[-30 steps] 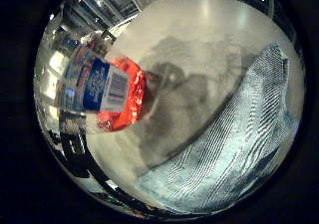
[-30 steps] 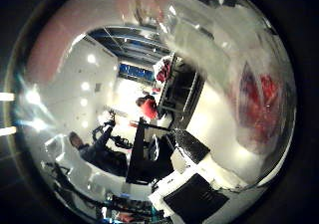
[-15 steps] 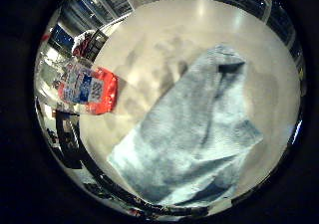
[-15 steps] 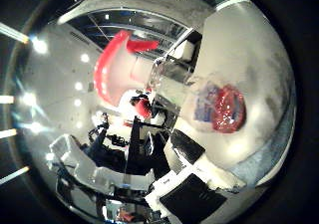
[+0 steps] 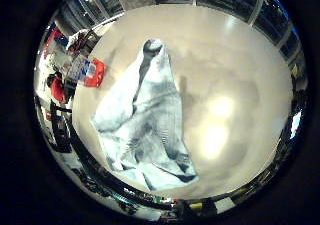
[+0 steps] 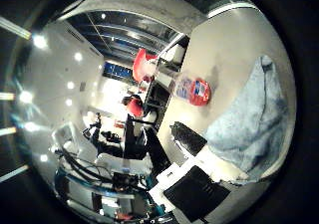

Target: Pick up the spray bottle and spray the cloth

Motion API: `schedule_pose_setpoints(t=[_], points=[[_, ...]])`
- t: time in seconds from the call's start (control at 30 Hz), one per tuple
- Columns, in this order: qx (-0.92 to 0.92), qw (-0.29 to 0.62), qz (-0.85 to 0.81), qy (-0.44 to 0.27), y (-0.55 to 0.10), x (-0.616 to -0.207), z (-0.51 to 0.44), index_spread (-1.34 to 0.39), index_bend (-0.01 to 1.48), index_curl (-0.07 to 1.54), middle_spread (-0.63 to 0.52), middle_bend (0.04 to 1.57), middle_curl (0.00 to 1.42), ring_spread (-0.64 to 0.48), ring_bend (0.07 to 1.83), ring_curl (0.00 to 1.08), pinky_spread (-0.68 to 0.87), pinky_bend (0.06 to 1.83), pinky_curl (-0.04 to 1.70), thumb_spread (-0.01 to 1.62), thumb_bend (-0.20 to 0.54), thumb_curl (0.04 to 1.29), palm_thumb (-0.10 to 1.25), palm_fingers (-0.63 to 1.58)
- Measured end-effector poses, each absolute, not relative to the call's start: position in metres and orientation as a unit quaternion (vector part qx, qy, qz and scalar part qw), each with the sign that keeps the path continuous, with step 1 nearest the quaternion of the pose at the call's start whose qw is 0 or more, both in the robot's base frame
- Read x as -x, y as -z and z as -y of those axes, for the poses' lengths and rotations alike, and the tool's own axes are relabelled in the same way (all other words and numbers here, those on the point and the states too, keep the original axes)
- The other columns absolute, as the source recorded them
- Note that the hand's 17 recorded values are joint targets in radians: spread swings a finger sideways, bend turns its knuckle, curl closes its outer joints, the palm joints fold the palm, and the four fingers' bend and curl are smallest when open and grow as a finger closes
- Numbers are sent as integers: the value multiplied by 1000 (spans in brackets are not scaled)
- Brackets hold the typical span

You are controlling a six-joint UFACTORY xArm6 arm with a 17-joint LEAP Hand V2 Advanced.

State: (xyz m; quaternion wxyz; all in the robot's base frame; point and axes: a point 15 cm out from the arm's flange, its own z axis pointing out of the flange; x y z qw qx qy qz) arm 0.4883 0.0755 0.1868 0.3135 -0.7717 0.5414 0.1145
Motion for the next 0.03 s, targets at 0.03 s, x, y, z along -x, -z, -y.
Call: schedule_pose_setpoints(t=[0.03], points=[[770, 312, -544, -117, -187, -480, -73, -432, 182, 314, -6, 181, 303, 44, 274, 245, 382, 343, 332, 1013, -25, 317, 644, 145]])
